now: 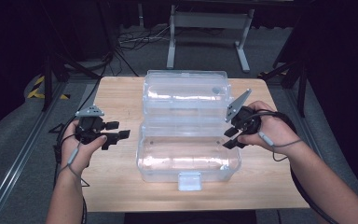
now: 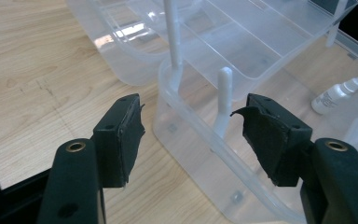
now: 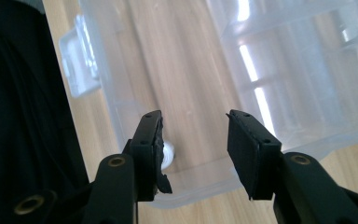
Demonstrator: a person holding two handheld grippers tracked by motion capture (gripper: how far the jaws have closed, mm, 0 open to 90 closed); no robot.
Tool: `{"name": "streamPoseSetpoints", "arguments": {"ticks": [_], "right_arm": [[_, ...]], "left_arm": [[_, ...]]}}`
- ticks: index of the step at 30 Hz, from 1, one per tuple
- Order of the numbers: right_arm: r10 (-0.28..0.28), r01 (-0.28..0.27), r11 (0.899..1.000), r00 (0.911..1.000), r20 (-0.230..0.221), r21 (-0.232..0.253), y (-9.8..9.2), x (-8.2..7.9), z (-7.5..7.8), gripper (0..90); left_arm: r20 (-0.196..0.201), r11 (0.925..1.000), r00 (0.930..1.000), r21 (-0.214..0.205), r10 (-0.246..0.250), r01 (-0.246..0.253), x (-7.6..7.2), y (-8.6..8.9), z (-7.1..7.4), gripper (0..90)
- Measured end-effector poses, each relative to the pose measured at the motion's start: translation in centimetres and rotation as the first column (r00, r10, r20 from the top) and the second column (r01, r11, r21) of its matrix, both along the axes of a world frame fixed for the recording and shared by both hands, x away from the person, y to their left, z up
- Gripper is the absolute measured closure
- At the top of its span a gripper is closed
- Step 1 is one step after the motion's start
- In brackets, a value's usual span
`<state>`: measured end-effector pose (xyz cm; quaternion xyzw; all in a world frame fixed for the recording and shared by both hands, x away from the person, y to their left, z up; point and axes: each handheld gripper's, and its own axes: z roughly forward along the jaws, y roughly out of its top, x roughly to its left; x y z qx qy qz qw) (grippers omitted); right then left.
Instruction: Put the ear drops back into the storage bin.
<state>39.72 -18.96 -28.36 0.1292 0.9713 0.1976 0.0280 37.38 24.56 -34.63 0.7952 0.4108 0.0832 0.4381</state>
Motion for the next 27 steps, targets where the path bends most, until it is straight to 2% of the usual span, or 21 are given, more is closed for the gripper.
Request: {"name": "streamPoseSetpoints", "arguments": {"ticks": [5,16,20,21,27], "right_arm": [[-0.007,0.007,0.999,0.9996,0.028,0.034,0.3,1.0,0.9,56.4],[-0.053,0.047,0.992,0.9971,0.054,0.113,0.6,3.4,2.3,56.5],[-0.064,0.056,0.990,0.9960,0.063,0.130,0.8,4.0,2.7,56.6],[-0.075,0.065,0.988,0.9947,0.070,0.137,1.0,4.6,2.9,56.6],[-0.102,0.090,0.985,0.9917,0.078,0.150,1.4,6.1,2.9,56.3]], "left_arm": [[-0.003,0.9991,0.9991,0.010,-0.042,0.042,-0.3,-0.5,0.0,38.3],[-0.014,0.9963,0.9965,0.025,-0.082,0.082,-1.0,-1.2,-0.1,38.2],[-0.023,0.9920,0.9924,0.033,-0.121,0.122,-1.0,-1.7,-0.5,38.1],[-0.029,0.9914,0.9917,0.036,-0.125,0.126,-1.0,-1.8,-0.6,38.0],[-0.034,0.9786,0.9802,0.061,-0.195,0.197,-1.1,-2.8,-0.8,37.8]]}}
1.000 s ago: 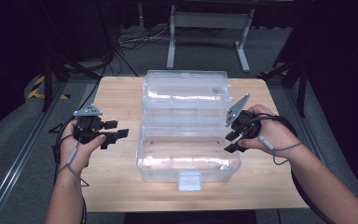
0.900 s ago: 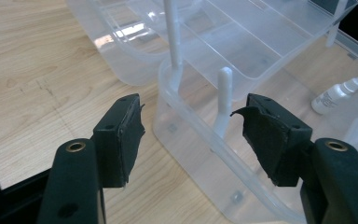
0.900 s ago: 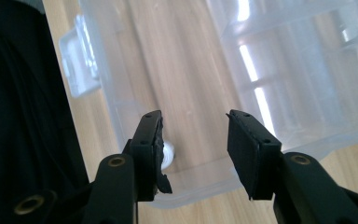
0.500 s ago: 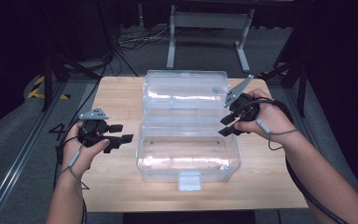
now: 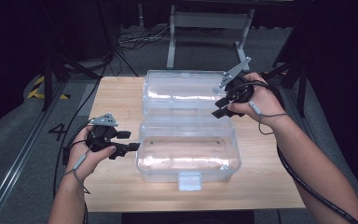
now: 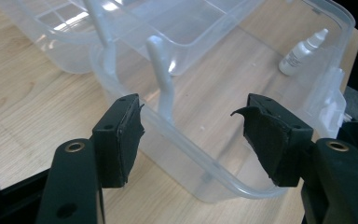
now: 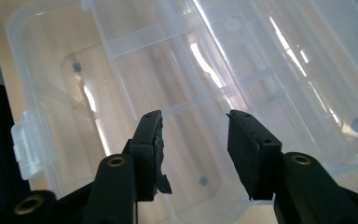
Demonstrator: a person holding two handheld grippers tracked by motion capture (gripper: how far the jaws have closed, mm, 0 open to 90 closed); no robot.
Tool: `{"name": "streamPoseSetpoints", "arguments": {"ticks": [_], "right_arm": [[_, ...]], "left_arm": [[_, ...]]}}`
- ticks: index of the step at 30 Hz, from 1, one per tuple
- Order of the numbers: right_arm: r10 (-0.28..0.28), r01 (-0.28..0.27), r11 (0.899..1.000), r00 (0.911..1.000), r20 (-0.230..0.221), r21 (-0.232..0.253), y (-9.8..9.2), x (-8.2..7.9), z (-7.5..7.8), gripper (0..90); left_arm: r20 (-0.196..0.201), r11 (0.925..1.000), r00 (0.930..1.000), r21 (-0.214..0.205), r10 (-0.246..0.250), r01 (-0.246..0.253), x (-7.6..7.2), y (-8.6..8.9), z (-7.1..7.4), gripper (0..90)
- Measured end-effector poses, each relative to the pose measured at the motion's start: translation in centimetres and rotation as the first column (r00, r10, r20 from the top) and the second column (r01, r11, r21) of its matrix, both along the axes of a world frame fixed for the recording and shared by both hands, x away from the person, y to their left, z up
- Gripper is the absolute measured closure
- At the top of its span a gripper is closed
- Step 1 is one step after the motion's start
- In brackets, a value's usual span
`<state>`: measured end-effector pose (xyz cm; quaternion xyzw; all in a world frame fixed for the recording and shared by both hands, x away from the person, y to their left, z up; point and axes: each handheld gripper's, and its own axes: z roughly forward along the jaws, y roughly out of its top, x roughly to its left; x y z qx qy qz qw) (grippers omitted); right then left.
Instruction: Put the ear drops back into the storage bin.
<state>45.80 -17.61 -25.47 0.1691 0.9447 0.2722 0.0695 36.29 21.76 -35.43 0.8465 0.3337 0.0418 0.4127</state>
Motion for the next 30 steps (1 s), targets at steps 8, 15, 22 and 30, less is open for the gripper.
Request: {"name": "streamPoseSetpoints", "arguments": {"ticks": [8,15,22,30], "right_arm": [[-0.039,0.038,0.999,0.9990,0.022,0.023,0.1,1.7,-0.5,56.1],[-0.055,0.054,0.998,0.9983,0.018,0.038,0.0,2.2,-0.6,55.4],[-0.059,0.058,0.997,0.9982,0.012,0.050,0.1,2.4,-0.8,54.0],[-0.076,0.075,0.995,0.9970,0.014,0.065,0.1,2.8,-1.0,52.9]], "left_arm": [[-0.017,0.9881,0.9892,0.049,-0.145,0.146,-0.2,-2.2,-0.6,36.0],[-0.031,0.9684,0.9719,0.083,-0.233,0.235,-0.5,-3.9,-1.0,35.0],[-0.066,0.9466,0.9544,0.125,-0.291,0.297,-0.6,-5.1,-1.8,34.3],[-0.079,0.9278,0.9357,0.125,-0.344,0.351,-0.9,-5.8,-1.9,34.5]]}}
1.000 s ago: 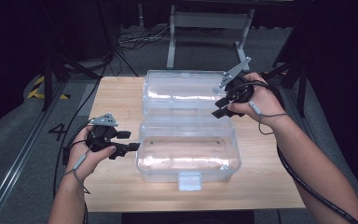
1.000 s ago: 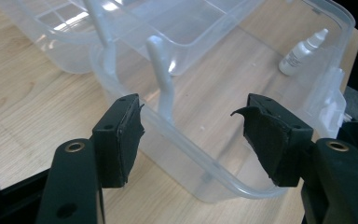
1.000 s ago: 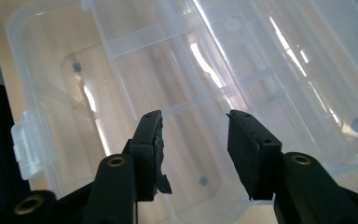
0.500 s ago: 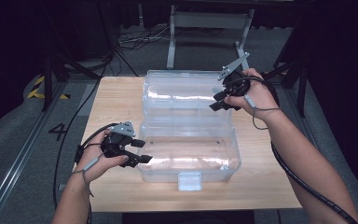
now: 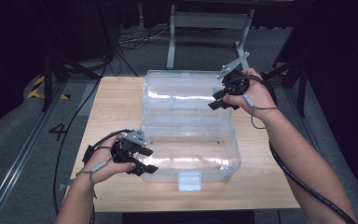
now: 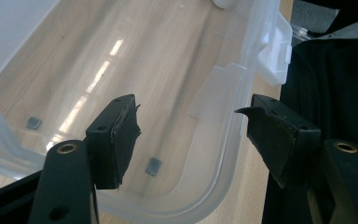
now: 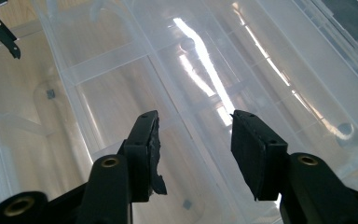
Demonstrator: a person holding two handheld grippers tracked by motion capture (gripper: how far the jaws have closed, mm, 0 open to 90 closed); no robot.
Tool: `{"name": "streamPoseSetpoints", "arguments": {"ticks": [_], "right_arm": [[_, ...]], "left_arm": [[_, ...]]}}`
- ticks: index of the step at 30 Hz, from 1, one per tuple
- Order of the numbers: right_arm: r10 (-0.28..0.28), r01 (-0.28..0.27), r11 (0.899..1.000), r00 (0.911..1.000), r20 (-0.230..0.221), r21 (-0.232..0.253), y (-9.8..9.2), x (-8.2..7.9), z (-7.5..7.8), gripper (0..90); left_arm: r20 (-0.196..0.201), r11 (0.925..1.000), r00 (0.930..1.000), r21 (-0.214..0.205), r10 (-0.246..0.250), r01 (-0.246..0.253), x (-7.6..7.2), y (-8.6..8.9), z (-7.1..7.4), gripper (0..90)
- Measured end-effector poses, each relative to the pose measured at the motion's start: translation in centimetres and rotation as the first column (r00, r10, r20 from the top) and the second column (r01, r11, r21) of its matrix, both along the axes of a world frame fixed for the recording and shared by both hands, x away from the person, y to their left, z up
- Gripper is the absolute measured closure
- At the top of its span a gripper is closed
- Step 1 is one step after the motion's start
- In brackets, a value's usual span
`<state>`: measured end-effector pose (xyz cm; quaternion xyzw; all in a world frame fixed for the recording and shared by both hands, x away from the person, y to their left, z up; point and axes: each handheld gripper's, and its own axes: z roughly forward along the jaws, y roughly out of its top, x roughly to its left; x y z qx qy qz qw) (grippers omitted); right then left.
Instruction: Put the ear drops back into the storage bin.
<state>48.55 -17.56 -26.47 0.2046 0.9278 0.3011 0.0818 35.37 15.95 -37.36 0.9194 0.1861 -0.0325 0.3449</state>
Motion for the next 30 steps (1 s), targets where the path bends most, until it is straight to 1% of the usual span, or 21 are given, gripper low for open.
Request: {"name": "streamPoseSetpoints", "arguments": {"ticks": [1,2,3,4,6,8,9,11,13,14,15,16,17,18,19,20,21,22,27,28,30], "right_arm": [[-0.005,0.005,1.000,1.0000,0.002,0.001,0.0,0.1,0.0,52.6],[-0.006,0.006,1.000,1.0000,0.001,0.002,-0.1,0.1,-0.1,52.2],[-0.007,0.007,1.000,1.0000,0.000,0.002,-0.1,0.2,-0.1,51.6],[-0.013,0.013,1.000,0.9999,0.003,-0.001,0.0,0.2,-0.2,51.1],[-0.011,0.011,1.000,0.9999,0.007,-0.003,0.0,0.3,-0.2,50.7],[-0.009,0.009,1.000,1.0000,0.001,-0.006,0.1,0.5,-0.4,50.3],[-0.009,0.009,1.000,1.0000,0.001,-0.008,0.1,0.6,-0.4,50.3],[-0.008,0.008,1.000,1.0000,0.000,-0.009,0.1,0.7,-0.5,50.3],[-0.008,0.008,1.000,1.0000,0.001,-0.013,0.2,0.9,-0.6,50.3],[-0.002,0.002,1.000,1.0000,0.000,-0.014,0.3,1.0,-0.6,50.3],[0.001,-0.001,1.000,1.0000,0.002,-0.020,0.4,1.1,-0.7,50.3],[0.003,-0.003,1.000,1.0000,-0.001,-0.021,0.4,1.1,-0.8,50.5],[0.003,-0.003,1.000,1.0000,-0.001,-0.021,0.4,1.1,-0.8,50.5],[0.006,-0.006,1.000,1.0000,0.001,-0.023,0.5,1.3,-0.9,51.6],[0.006,-0.006,1.000,1.0000,0.001,-0.023,0.5,1.3,-0.9,51.6],[0.007,-0.007,1.000,1.0000,-0.001,-0.026,0.5,1.4,-1.0,52.1],[0.006,-0.006,0.999,1.0000,-0.003,-0.032,0.6,1.5,-1.1,52.8],[0.010,-0.010,0.999,0.9999,-0.002,-0.035,0.6,1.6,-1.2,53.0],[0.017,-0.017,0.999,0.9998,-0.013,-0.039,0.7,1.8,-1.5,54.6],[0.028,-0.029,0.999,0.9994,-0.020,-0.043,0.8,1.8,-1.6,59.9],[0.033,-0.035,0.998,0.9989,-0.032,-0.045,1.0,1.7,-1.6,65.8]], "left_arm": [[-0.002,0.9999,0.9999,-0.003,-0.010,0.010,-0.1,-0.1,0.0,34.7],[-0.003,0.9994,0.9994,0.010,-0.035,0.035,-0.2,-0.3,0.0,34.7],[-0.003,0.9994,0.9994,0.010,-0.035,0.035,-0.2,-0.3,0.0,34.8],[-0.015,0.9979,0.9981,0.025,-0.060,0.060,-0.4,-0.5,-0.1,35.0],[-0.019,0.9972,0.9974,0.027,-0.070,0.070,-0.5,-0.7,-0.1,35.1],[-0.036,0.9930,0.9944,0.060,-0.100,0.102,-0.7,-1.2,-0.5,35.9],[-0.039,0.9917,0.9941,0.076,-0.101,0.104,-0.7,-1.4,-0.7,36.5],[-0.051,0.9915,0.9936,0.077,-0.101,0.105,-0.6,-1.4,-0.9,38.1],[-0.080,0.9895,0.9899,0.076,-0.117,0.123,-0.6,-1.6,-1.2,43.7],[-0.084,0.9879,0.9889,0.086,-0.122,0.129,-0.6,-1.7,-1.3,43.9],[-0.090,0.9853,0.9877,0.102,-0.128,0.137,-0.7,-1.8,-1.4,48.5],[-0.088,0.9829,0.9861,0.107,-0.141,0.150,-0.7,-1.9,-1.5,51.1],[-0.088,0.9829,0.9861,0.107,-0.141,0.150,-0.7,-1.9,-1.5,54.1],[-0.070,0.9806,0.9851,0.108,-0.157,0.164,-0.7,-2.0,-1.5,61.9],[-0.070,0.9806,0.9851,0.108,-0.157,0.164,-0.7,-2.0,-1.5,67.9],[-0.061,0.9801,0.9851,0.107,-0.161,0.167,-0.7,-1.9,-1.6,67.9],[-0.054,0.9784,0.9842,0.112,-0.169,0.174,-0.6,-1.9,-1.6,73.1],[-0.037,0.9760,0.9848,0.132,-0.169,0.173,-0.6,-1.9,-1.8,75.4],[-0.024,0.9723,0.9835,0.148,-0.179,0.181,-0.6,-1.9,-1.9,79.2],[-0.022,0.9707,0.9836,0.159,-0.179,0.180,-0.7,-2.0,-1.8,79.4],[-0.018,0.9703,0.9839,0.163,-0.178,0.178,-0.7,-2.0,-1.8,79.5]]}}
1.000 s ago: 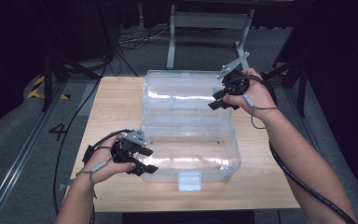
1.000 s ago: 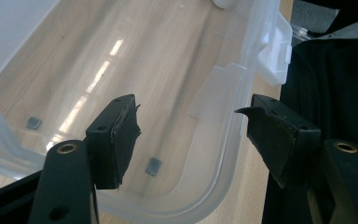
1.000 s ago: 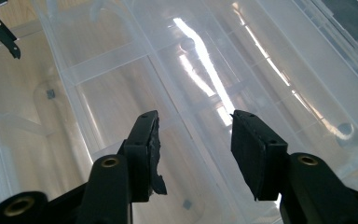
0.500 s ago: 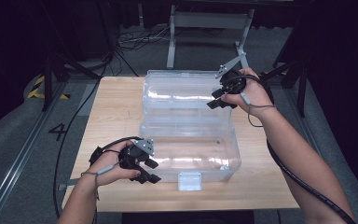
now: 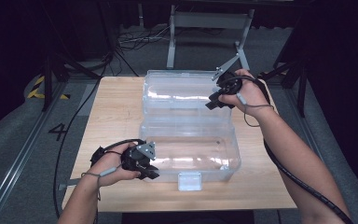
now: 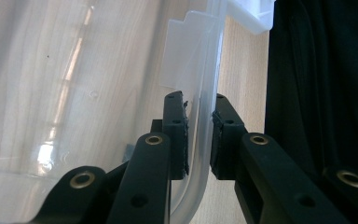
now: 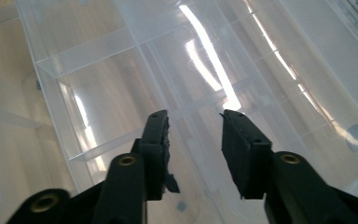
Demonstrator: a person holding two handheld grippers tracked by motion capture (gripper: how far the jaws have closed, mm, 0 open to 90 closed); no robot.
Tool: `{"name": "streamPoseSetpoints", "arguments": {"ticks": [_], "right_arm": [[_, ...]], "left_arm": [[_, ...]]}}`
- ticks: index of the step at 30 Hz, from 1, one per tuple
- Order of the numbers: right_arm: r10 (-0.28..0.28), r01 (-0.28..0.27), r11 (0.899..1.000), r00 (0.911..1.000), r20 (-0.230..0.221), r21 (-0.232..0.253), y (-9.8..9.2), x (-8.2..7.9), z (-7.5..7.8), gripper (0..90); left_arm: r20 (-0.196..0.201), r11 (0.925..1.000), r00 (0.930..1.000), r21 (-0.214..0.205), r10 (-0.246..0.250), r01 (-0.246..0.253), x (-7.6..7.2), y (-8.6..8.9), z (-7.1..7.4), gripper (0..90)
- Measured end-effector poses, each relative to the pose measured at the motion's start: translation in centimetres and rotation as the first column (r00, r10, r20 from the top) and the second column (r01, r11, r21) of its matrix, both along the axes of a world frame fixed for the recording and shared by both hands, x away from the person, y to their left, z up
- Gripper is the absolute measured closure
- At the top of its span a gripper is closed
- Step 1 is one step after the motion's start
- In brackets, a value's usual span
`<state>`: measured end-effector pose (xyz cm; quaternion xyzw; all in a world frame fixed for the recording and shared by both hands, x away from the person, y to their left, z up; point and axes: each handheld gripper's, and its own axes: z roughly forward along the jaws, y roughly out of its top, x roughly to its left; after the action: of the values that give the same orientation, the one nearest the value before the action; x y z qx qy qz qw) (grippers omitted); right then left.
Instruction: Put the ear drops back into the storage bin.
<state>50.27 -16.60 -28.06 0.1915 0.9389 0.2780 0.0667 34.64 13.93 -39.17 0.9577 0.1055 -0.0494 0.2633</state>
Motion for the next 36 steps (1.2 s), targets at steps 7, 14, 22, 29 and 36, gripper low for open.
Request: {"name": "streamPoseSetpoints", "arguments": {"ticks": [7,14,22,29,36], "right_arm": [[0.035,-0.035,0.999,0.9994,0.007,-0.030,0.6,-0.5,0.0,78.4],[0.066,-0.065,0.997,0.9978,0.010,-0.050,0.8,-0.4,-0.1,78.7],[0.094,-0.093,0.994,0.9955,0.012,-0.060,1.1,-0.5,-0.1,81.8],[0.116,-0.115,0.992,0.9931,0.013,-0.051,0.8,-0.8,0.1,84.5],[0.138,-0.138,0.990,0.9904,0.007,-0.042,0.6,-1.3,0.3,85.7]], "left_arm": [[-0.003,1.0000,1.0000,0.000,0.000,0.000,0.0,0.0,0.0,79.5],[-0.020,0.9999,0.9997,-0.002,0.015,-0.015,0.1,0.1,-0.1,78.9],[-0.024,0.9998,0.9996,-0.005,0.017,-0.017,0.1,0.1,-0.1,78.7],[-0.032,0.9998,0.9993,-0.009,0.019,-0.019,0.2,0.1,-0.2,78.2],[-0.042,0.9997,0.9989,-0.014,0.021,-0.022,0.3,0.2,-0.3,77.8]]}}
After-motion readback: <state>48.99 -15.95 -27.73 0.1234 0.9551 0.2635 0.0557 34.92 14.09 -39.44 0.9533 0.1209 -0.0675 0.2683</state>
